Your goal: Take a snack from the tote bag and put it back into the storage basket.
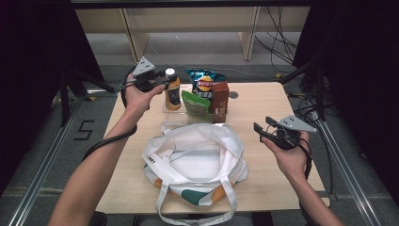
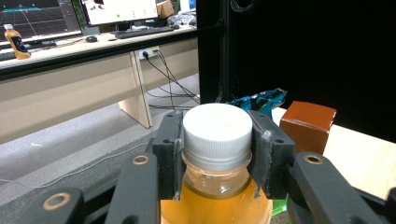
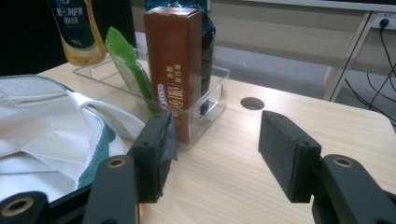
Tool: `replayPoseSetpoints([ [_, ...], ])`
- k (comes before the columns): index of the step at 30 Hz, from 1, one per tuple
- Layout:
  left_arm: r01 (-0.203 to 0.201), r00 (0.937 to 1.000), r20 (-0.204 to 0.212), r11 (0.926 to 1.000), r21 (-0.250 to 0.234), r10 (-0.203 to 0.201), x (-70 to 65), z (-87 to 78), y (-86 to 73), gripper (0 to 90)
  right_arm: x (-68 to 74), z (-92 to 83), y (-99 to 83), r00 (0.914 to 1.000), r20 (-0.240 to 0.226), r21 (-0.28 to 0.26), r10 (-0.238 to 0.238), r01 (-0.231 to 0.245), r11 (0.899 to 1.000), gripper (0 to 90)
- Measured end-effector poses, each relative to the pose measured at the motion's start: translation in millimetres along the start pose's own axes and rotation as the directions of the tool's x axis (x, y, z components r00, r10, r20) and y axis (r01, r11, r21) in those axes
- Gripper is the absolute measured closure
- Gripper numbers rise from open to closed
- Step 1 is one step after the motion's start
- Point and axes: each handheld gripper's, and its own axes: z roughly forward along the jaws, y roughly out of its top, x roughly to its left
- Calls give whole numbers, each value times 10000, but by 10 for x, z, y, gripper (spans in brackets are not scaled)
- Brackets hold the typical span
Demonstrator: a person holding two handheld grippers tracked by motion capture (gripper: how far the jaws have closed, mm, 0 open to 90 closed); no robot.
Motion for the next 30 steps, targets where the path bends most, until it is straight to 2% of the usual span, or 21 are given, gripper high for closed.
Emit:
replayPoseSetpoints([
  [6, 32, 10000, -11, 10000, 90, -32, 30, 21, -44, 587, -15, 2, 2, 9999, -33, -30, -110, 110, 9999, 454],
  [9, 36, 10000, -15, 9999, 115, -35, 39, 34, -59, 586, 5, -2, -2, 10000, 9, 37, 75, -75, 10000, 454],
  [10, 41, 10000, -17, 9999, 123, -41, 42, 39, -63, 586, -2, 3, -1, 10000, -8, 0, -41, 41, 10000, 454],
  [20, 39, 10000, -27, 9998, 172, -39, 60, 66, -80, 586, -3, 5, -1, 10000, -33, -2, -72, 72, 10000, 454],
  [30, 19, 10000, 10, 9994, 337, -19, 72, 109, -117, 586, 14, 18, -12, 9999, 74, -166, 75, -74, 9998, 454],
])
